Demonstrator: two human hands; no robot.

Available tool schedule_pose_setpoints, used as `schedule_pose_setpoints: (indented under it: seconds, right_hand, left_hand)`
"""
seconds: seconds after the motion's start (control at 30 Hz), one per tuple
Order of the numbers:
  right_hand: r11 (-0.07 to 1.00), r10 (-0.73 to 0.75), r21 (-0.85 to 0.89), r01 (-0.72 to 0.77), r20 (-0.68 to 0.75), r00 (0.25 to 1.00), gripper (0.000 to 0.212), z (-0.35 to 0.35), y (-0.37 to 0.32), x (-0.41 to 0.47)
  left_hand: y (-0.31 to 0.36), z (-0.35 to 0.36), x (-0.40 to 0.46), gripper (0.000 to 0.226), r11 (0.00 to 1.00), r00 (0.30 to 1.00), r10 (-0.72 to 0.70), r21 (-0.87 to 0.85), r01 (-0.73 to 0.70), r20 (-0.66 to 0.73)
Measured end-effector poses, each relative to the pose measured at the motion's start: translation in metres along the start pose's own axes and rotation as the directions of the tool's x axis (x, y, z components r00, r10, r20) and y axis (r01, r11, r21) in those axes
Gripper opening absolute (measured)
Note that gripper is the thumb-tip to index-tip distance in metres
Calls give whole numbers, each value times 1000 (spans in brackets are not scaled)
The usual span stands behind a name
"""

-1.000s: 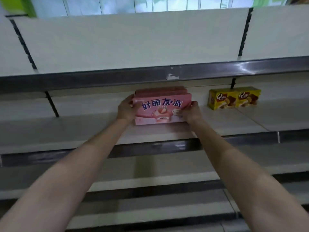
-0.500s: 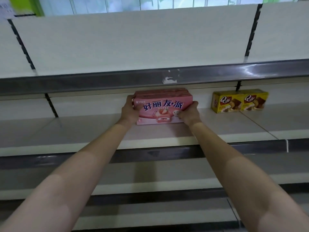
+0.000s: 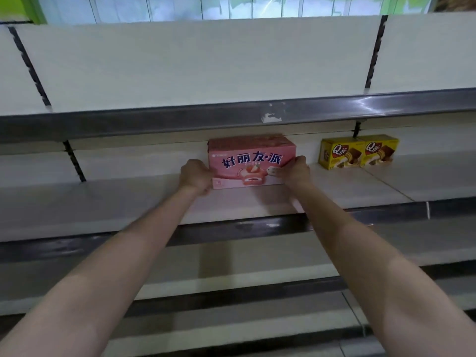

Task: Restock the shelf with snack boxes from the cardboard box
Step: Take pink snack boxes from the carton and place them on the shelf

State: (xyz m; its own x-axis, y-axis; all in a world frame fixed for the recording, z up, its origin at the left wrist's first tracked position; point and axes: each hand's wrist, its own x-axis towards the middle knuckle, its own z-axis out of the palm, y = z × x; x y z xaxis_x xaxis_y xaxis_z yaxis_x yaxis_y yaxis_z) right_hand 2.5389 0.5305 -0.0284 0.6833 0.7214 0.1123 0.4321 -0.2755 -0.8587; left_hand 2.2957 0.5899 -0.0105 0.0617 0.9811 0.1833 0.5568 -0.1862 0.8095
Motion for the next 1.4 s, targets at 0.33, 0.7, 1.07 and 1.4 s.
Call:
schedule_pose_setpoints:
  seconds: [0.33,0.7,1.07,1.4]
  right_hand:
    - [1000,-15,-9,14,-146,989,38,-18,1,-49]
    - [995,86,12,-98,-598,797,18,-71,14,-208]
    - [804,387,1,-594,-760,522,19,-133,88,-493]
    - [594,476,215,-775,-871,124,7,-138,125,-742]
  left_hand:
    - [17,33,-19,14,904,862,377,65,-421,339]
    - [61,30,-116,17,664,479,719,-295,-687,503]
    - [39,49,-357,10,473,-113,702,-579,-664,703]
    - [-26,8,-561,13,416,-532,551,-764,-494,643]
